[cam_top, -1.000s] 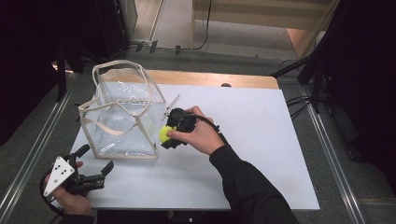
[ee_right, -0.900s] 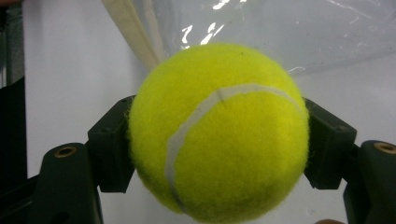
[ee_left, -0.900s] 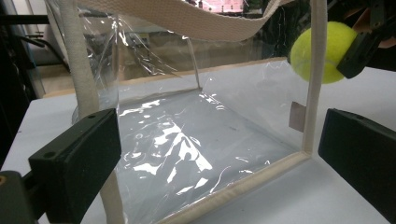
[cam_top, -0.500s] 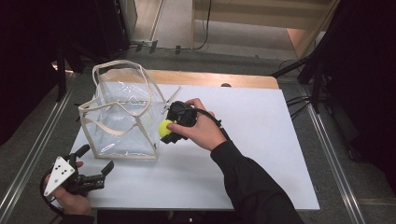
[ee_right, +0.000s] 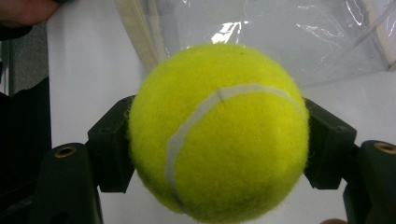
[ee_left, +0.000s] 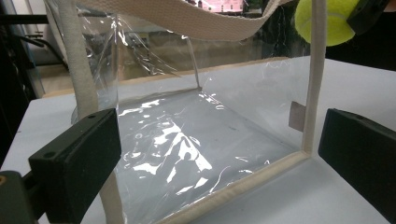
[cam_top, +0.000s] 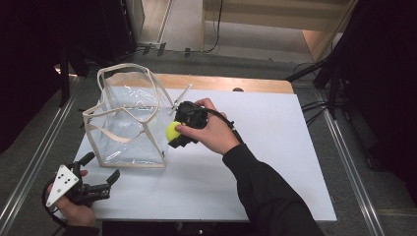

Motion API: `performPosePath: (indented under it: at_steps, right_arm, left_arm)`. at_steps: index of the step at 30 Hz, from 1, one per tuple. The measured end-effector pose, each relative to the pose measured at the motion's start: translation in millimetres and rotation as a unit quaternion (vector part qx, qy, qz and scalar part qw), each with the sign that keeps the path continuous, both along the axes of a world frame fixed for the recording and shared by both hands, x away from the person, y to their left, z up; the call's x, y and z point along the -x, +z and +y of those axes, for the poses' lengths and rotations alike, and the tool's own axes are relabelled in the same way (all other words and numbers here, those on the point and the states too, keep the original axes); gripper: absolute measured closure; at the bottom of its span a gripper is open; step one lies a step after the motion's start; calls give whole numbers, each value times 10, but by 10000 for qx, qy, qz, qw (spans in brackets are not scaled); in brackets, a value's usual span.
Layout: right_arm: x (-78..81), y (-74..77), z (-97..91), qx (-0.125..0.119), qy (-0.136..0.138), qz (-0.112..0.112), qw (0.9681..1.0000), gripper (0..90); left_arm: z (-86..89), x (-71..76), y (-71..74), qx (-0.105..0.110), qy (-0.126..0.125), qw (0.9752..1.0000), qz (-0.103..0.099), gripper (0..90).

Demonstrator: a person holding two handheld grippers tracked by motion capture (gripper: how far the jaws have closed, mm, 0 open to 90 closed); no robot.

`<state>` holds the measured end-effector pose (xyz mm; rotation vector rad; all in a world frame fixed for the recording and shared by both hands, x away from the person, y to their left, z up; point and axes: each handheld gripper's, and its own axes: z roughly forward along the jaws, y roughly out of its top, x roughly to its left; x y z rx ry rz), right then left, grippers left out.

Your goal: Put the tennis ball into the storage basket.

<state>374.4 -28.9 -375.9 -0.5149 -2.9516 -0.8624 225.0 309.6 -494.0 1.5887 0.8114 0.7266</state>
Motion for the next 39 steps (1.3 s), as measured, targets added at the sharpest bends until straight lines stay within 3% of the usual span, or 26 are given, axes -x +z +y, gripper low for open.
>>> performPosePath:
  at_steps: [39]
  right_arm:
    - [-70,489,41,-48,150,-136,9998,240]
  left_arm:
    - [4,-3,1,20,-13,10000,1,0]
